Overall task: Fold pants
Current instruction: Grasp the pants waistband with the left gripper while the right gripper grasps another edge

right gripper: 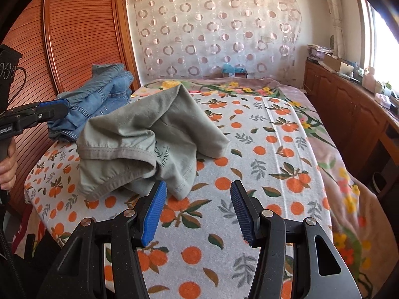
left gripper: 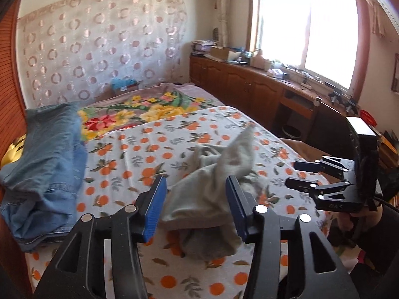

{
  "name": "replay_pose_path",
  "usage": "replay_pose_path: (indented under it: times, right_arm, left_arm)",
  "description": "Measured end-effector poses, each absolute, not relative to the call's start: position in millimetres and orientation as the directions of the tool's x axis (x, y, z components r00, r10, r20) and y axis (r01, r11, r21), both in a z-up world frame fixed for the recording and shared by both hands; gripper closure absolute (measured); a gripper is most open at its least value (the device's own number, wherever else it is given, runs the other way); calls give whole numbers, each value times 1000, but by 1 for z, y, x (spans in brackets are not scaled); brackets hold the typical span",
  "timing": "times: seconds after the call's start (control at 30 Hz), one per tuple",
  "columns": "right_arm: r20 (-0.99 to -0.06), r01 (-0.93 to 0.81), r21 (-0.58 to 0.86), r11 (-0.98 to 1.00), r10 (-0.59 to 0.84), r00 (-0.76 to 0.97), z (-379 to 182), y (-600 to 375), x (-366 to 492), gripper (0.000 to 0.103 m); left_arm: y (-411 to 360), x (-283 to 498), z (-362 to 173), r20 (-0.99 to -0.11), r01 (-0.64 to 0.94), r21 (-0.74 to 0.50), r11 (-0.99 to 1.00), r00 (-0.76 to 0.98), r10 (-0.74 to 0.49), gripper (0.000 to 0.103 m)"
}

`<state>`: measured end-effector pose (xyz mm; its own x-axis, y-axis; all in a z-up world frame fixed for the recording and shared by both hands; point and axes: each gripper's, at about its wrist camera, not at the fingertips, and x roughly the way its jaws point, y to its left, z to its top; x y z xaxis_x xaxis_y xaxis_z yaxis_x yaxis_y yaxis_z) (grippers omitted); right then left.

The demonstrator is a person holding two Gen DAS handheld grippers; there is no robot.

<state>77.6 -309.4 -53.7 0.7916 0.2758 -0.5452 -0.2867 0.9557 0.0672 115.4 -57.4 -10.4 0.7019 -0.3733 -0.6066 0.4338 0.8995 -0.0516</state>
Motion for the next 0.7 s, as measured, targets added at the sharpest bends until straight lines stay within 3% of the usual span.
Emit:
replay_pose_path:
  times: [0.2,0.3,0.37,0.7]
  right_arm:
    - [-544,-251,72,965,249,802,-56,-327,65,47]
    - [-546,-237,78,968,240,803,-58,-337,59,47]
    - [-548,-228,84,970,236,802,-61,-342,57,47]
    - [-546,-222,97,970,238,803,-62,-344,52,47]
  left_arm:
    - [-105,109,-13,-619,537,-10,844,659,-426,52]
    - [-129,109,-18,-649,605,-10,796,602,-465,66]
    - [-145,111,-23,-668,630,8,776,581,-465,66]
    - [-170,143,-57,-780,611,138,780,552,-295,59]
